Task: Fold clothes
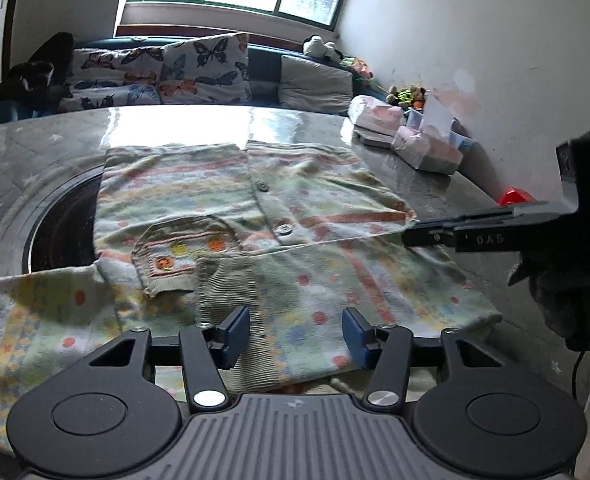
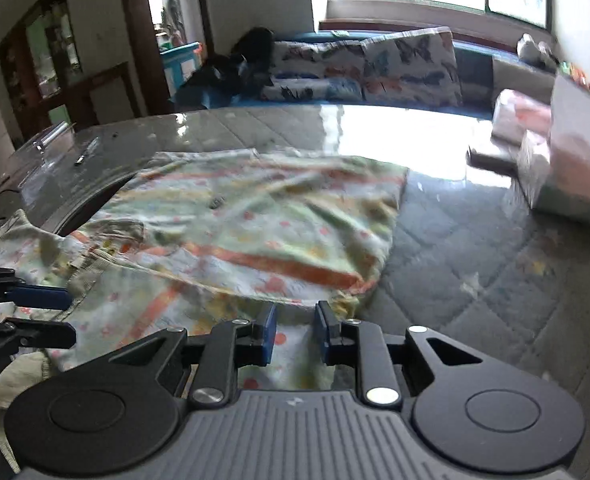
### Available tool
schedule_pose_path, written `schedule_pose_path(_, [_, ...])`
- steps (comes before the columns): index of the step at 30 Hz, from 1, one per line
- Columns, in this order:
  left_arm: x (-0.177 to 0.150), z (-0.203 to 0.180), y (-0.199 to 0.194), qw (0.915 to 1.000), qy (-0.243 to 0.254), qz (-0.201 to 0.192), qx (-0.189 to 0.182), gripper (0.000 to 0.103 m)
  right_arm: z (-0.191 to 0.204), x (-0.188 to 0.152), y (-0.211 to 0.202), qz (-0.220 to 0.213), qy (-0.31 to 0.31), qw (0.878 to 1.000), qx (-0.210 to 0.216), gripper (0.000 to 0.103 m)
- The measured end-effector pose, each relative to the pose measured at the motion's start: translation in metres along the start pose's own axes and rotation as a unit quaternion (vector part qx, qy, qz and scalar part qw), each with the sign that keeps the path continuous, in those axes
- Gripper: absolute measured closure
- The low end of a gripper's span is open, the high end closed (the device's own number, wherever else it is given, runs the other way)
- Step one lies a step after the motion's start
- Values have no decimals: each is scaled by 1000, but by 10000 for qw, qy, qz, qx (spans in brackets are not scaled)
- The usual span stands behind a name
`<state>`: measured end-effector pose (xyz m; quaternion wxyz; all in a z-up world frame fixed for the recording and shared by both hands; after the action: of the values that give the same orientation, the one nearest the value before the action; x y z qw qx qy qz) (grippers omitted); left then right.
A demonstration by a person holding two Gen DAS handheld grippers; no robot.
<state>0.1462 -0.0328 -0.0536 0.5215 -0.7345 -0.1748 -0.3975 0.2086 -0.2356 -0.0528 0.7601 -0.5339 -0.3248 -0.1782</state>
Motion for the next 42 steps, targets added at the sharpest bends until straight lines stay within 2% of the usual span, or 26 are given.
schedule_pose_path(2, [2, 3, -1, 10000, -41, -19, 15, 49, 1, -1, -4, -54, 50, 10000, 47, 81])
schedule_pose_path(9, [1, 8, 3, 9998, 42, 30, 195, 50, 35, -13, -24, -97, -320, 9988, 362, 62])
schedule_pose_path(16, [-1, 11, -13, 9992, 80, -74, 394, 50, 84, -38, -25, -38, -1034, 9926, 636, 58])
schedule_pose_path(22, [-6, 38, -45, 9954, -338, -306, 845, 41, 110, -48, -21, -40, -1300, 9885, 765, 54])
schedule_pose_path(25, [-15, 60, -64, 9907, -569, -355, 1183, 39, 117, -55, -16, -3, -1531, 9861, 644, 53])
schedule_pose_path(27, [-21, 80, -76, 9848, -746, -391, 1517, 39, 118, -55, -17, -36, -1545, 9860, 630, 52])
schedule_pose_path(30, [-30, 113, -94, 9717, -1025, -447, 2079, 39, 118, -53, -20, -61, -1518, 9863, 639, 52])
schedule_pose_path(34, [-43, 157, -119, 9480, -1390, -518, 2815, 41, 118, -53, -21, -72, -1506, 9865, 632, 52])
schedule_pose_path(35, [-46, 168, -125, 9412, -1501, -534, 2980, 45, 117, -53, -21, -71, -1500, 9866, 631, 52])
schedule_pose_path(39, [-59, 209, -143, 9120, -2040, -586, 3510, 50, 116, -52, -21, -71, -1474, 9870, 629, 52])
schedule_pose_path(42, [-65, 226, -150, 9025, -2218, -575, 3646, 55, 115, -51, -22, -63, -1459, 9873, 629, 52])
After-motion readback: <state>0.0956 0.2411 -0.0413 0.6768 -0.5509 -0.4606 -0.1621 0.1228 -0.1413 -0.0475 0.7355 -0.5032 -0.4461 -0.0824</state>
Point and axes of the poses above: each gripper's, at about its wrist camera, not at the fingertips, and y roughly the way its jaws point, z to its left, x to its top, the point moved 8 cm from there along y, roughly the way its jaws point, and after that the axes turned 8 degrees about y, right-handed, at the moved point
